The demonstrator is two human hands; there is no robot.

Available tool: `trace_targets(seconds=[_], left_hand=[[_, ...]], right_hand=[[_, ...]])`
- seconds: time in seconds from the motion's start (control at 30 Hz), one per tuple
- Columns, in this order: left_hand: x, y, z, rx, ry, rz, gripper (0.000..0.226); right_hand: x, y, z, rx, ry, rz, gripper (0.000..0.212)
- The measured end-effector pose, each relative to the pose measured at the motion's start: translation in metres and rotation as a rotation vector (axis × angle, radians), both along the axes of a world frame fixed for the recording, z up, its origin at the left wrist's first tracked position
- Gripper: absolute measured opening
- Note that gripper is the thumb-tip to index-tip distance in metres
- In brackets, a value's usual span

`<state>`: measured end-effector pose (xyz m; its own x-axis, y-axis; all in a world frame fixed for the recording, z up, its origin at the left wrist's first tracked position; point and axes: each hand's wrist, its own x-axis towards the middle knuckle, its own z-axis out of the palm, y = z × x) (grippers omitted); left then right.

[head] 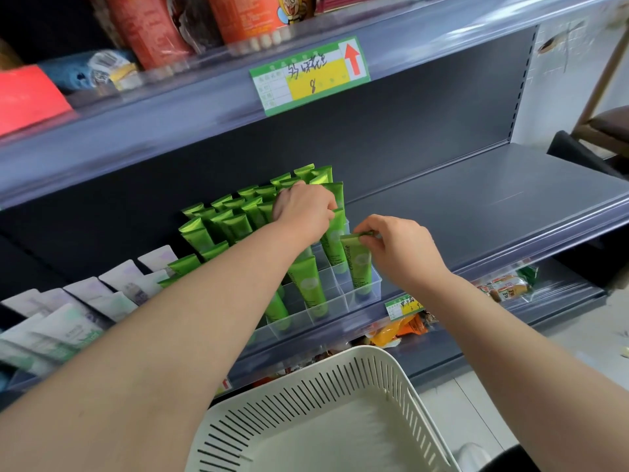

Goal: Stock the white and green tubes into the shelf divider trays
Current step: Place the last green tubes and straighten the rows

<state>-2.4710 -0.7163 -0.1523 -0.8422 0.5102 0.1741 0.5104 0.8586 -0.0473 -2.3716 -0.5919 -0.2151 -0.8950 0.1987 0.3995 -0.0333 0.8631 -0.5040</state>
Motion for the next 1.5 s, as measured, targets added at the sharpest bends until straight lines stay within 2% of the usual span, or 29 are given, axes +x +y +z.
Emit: trace_targets(seconds=[0.17, 0.6, 0.73, 0.83, 0.9, 1.0, 1.13, 1.23, 1.37, 1.5], left_hand=[[0.005, -0.004, 0.0, 0.003, -0.06, 0.0, 0.024], [0.048, -0.075, 0.021, 0.418, 0.075, -0.002, 0.025], [0.068, -0.115, 0.026, 0.515, 0.187, -0.006, 0.024], [0.079, -0.149, 0.016, 0.519, 0.217, 0.053, 0.026], [0.086, -0.169, 0.003, 0.479, 0.197, 0.101, 0.029], [0.096, -0.194, -0.014, 0.415, 0.207, 0.135, 0.032], [0.11, -0.221, -0.022, 0.469, 0.223, 0.177, 0.036], [0.12, -0.24, -0.028, 0.472, 0.2, 0.217, 0.04], [0.128, -0.262, -0.046, 0.459, 0.06, 0.369, 0.043], [0.126, -0.263, -0.073, 0.351, -0.201, 0.457, 0.045]], right_hand=[[-0.003, -0.005, 0.002, -0.016, -0.001, 0.003, 0.019], [-0.003, -0.027, 0.003, 0.042, -0.048, 0.066, 0.026], [0.01, -0.038, 0.004, 0.075, 0.109, 0.018, 0.033], [0.024, -0.051, 0.002, 0.158, 0.271, 0.02, 0.029], [0.032, -0.063, -0.002, 0.214, 0.285, 0.056, 0.027], [0.042, -0.084, -0.01, 0.275, 0.172, 0.11, 0.026], [0.05, -0.114, -0.019, 0.323, 0.03, 0.173, 0.025], [0.054, -0.132, -0.023, 0.362, -0.06, 0.176, 0.033], [0.057, -0.149, -0.035, 0.452, -0.201, 0.141, 0.049], [0.059, -0.15, -0.049, 0.446, -0.319, 0.096, 0.062]])
